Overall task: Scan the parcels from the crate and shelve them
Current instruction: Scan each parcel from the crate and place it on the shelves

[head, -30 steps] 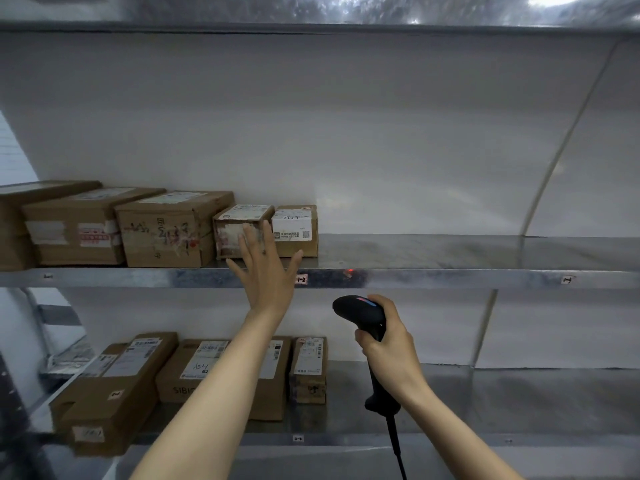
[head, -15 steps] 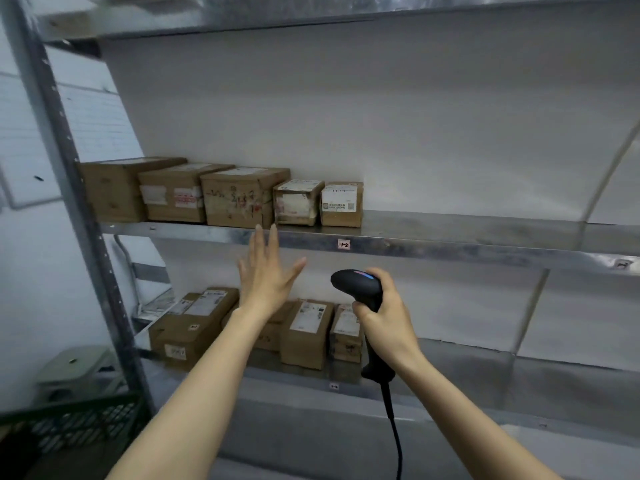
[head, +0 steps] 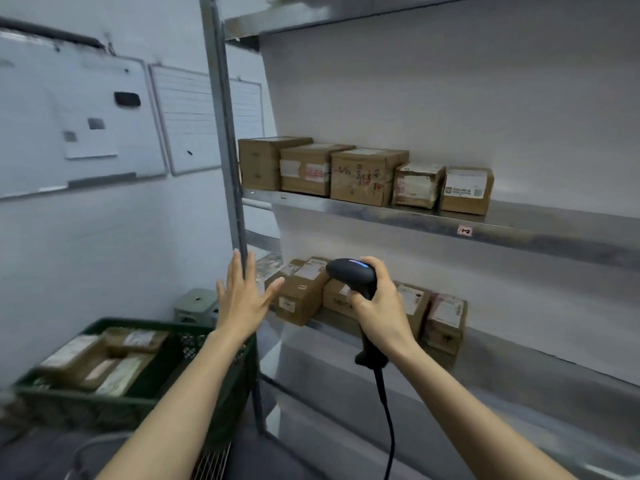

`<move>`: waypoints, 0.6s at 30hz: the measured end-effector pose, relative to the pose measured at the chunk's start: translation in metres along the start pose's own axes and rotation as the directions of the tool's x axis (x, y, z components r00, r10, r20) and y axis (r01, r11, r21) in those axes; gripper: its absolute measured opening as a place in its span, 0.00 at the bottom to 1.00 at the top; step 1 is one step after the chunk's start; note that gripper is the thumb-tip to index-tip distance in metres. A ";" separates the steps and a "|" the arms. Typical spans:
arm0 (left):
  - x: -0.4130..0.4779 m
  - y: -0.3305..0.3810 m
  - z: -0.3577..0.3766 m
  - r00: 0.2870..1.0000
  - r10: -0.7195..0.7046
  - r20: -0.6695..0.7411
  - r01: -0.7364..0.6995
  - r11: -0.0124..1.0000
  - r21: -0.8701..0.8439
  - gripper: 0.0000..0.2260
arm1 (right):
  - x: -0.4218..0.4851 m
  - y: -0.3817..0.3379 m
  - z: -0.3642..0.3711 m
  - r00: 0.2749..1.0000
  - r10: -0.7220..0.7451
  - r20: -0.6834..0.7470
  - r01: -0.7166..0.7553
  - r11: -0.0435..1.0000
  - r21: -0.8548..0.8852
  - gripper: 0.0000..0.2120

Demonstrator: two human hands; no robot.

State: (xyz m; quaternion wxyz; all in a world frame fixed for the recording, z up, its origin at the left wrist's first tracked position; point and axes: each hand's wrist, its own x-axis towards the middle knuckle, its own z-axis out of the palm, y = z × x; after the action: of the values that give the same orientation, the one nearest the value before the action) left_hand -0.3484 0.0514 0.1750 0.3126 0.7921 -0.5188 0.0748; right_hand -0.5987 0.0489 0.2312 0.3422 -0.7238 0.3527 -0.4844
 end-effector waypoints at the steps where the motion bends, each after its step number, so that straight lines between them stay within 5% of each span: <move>1: -0.006 -0.020 -0.007 1.000 -0.026 0.011 0.026 1.000 0.008 0.41 | -0.001 -0.005 0.014 1.000 -0.009 0.015 0.009 1.000 0.008 0.23; 18: -0.084 -0.330 -0.121 0.911 -0.409 0.045 0.406 0.912 0.061 0.39 | -0.013 -0.082 0.287 0.976 -0.012 0.219 -0.007 0.997 0.083 0.23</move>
State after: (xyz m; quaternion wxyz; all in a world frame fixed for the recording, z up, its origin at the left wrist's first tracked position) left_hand -0.0750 0.2738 0.0958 0.2865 0.8924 -0.3486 -0.0014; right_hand -0.3172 0.1468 0.2090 0.4084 -0.7583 0.2913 -0.4162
